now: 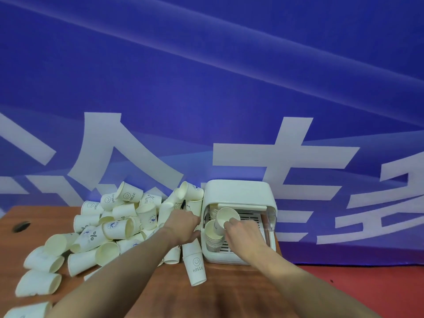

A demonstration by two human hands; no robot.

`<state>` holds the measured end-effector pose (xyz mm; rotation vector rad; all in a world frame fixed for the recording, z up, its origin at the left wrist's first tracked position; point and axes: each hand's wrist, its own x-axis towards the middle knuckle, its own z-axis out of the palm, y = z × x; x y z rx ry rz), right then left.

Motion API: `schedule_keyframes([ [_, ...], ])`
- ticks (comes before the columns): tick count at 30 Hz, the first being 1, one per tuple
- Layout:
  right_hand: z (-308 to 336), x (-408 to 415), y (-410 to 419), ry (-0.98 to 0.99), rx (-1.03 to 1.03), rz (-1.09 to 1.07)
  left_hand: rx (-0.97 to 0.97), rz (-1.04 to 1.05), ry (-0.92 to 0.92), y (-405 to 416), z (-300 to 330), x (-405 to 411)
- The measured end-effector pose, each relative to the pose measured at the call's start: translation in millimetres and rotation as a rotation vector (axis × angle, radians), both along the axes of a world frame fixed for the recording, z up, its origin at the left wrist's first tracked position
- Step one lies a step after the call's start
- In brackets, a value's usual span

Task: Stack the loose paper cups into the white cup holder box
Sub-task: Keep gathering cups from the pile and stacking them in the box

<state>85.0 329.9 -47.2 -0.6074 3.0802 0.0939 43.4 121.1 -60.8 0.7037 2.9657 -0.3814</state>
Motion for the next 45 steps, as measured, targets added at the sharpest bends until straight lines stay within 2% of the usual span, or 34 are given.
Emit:
schedule_keyframes([
  [9, -17.9, -14.0, -20.6, -0.046, 0.073, 0.069, 0.003, 0.071, 0.016, -24.8, -2.4, 3.6],
  [15, -22.3, -22.4, -29.7, 0.007, 0.211, 0.156, 0.022, 0.101, -0.022, -29.8, -9.0, 5.8],
  [20, -20.9, -27.6, -33.6, -0.08, 0.176, 0.13, 0.027, 0.112, -0.05, -28.8, -14.4, 4.4],
  [28, -24.8, -36.1, -15.8, -0.089, 0.083, 0.047, 0.07, 0.148, -0.06, -17.6, -25.0, -0.2],
  [31, -32.4, -39.4, -2.7, -0.113, -0.071, -0.095, 0.302, 0.29, -0.179, -10.4, -39.2, -0.3],
  [34, -50.6, -42.1, 13.1, -0.208, -0.335, -0.287, 0.795, 0.568, -0.436, -0.6, -51.6, 2.6],
  [39, -65.8, -44.1, 23.5, -0.709, -1.032, -0.684, 1.606, 1.014, -0.76, 24.4, -64.7, 12.0],
  [41, -74.6, -45.1, 25.8, -0.88, -1.245, -0.82, 1.865, 1.151, -0.868, 29.5, -73.0, 12.7],
  [43, -86.4, -45.2, 25.6, -0.978, -1.398, -0.903, 1.997, 1.21, -0.954, 32.7, -79.4, 12.2],
  [45, -93.6, -43.5, 21.9, -1.045, -1.51, -0.927, 2.044, 1.219, -1.008, 36.4, -80.0, 12.7],
])
